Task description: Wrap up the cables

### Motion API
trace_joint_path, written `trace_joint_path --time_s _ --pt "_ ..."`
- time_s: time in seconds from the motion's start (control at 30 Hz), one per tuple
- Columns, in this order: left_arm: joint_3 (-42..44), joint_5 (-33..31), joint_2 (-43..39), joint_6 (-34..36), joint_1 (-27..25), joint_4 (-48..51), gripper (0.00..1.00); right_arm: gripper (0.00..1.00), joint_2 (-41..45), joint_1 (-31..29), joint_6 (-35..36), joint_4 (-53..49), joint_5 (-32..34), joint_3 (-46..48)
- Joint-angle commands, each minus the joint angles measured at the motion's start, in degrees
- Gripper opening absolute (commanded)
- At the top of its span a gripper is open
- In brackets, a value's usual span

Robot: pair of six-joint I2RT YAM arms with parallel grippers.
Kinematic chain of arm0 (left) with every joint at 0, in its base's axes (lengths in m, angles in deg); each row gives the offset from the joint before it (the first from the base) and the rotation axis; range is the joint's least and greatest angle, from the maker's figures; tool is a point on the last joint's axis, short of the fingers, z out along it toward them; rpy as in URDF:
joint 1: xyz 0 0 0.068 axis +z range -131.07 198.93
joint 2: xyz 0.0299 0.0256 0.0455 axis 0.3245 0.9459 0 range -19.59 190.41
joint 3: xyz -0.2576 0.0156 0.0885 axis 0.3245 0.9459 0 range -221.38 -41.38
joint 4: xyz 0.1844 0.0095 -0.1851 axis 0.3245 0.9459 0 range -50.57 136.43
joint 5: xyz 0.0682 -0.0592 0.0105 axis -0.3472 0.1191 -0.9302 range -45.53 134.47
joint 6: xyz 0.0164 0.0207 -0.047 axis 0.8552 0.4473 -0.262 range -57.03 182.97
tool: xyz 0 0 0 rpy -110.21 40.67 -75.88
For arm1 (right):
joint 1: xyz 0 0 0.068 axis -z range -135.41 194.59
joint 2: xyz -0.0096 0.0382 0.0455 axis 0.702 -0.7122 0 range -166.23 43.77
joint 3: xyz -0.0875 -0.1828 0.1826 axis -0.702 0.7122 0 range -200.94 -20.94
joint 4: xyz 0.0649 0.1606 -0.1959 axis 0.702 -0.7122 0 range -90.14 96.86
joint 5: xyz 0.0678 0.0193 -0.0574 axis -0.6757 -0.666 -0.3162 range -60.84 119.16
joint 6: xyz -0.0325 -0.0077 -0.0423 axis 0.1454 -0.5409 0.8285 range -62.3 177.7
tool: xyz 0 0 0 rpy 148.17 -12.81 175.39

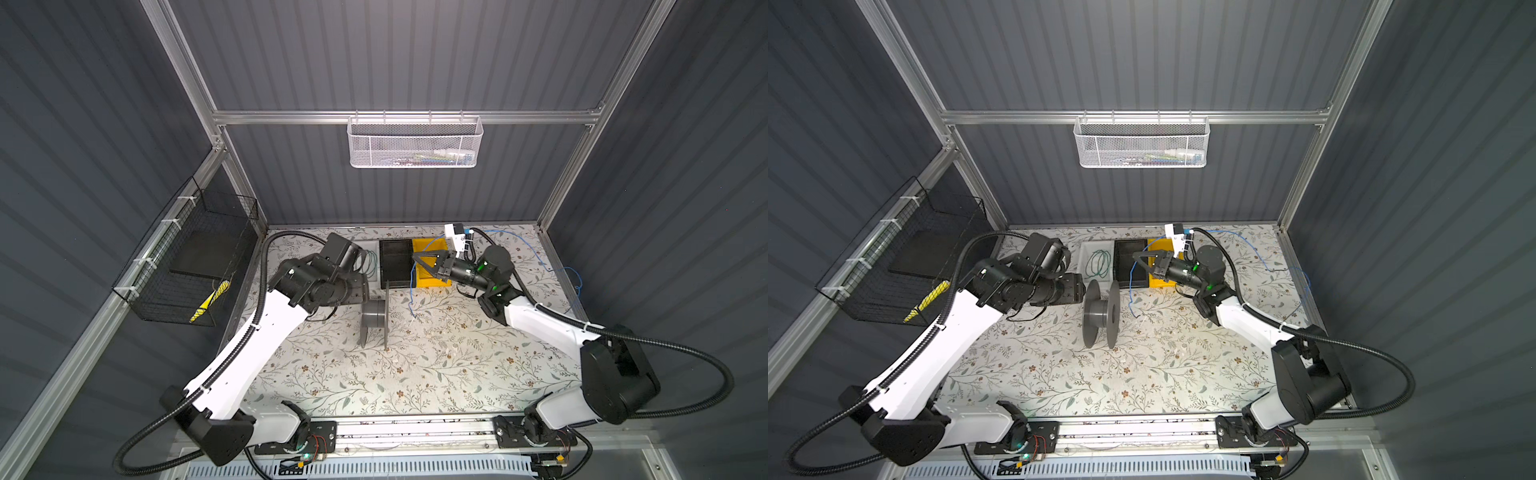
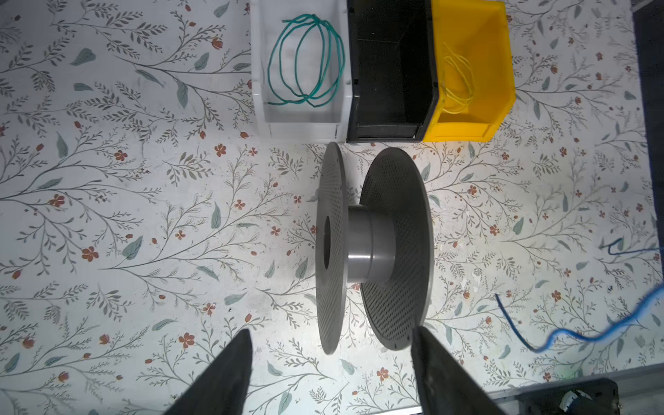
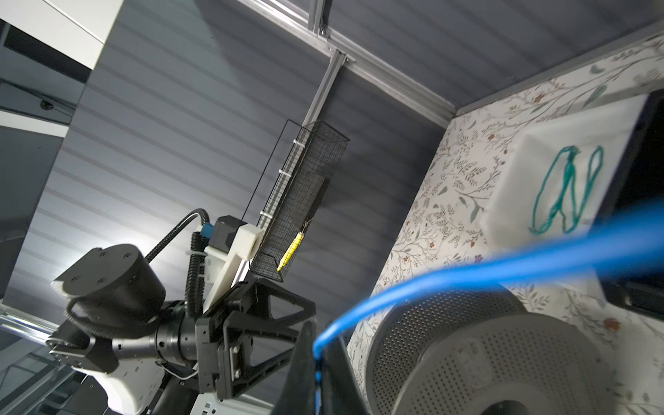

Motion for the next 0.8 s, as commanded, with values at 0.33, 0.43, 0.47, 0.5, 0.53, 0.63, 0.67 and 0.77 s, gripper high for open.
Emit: trace_joint_path --time_s 0.33,0.43,0.47,0.5,0.53,0.63,0.67,0.77 --pt "16.0 5.7 -8.8 2.9 -0.2 -14.8 0.77 0.0 -8.7 -6.5 -0.9 -6.3 7.8 -12.0" --pt "16.7 3.9 -10.1 3.5 -0.2 -15.2 0.78 0.0 -10.0 -7.2 -1.0 -8.6 8.2 -13.5" --pt "16.9 3.3 -10.7 3.8 -0.2 -15.3 0.79 0.0 -10.4 -7.3 -0.9 -8.9 8.4 -13.9" --pt "17.1 2.8 -11.2 4.0 -0.2 -15.5 0.8 0.0 -10.7 -7.4 -1.0 -9.3 8.6 -14.1" --pt "17.4 2.7 -11.7 4.2 -0.2 -15.9 0.81 0.0 -11.2 -7.5 -1.0 -9.4 8.8 -14.4" --pt "19.0 3.6 -13.1 3.9 -0.2 -17.9 0.81 0.0 -12.5 -7.9 -1.0 -9.1 10.0 -15.0" --pt "19.8 3.9 -13.6 3.5 -0.2 -18.7 0.81 0.0 -12.9 -8.0 -1.1 -8.9 10.5 -15.3" --pt "22.1 4.6 -14.5 2.5 -0.2 -21.2 0.82 0.0 -14.4 -8.3 -1.0 -8.6 11.7 -16.4"
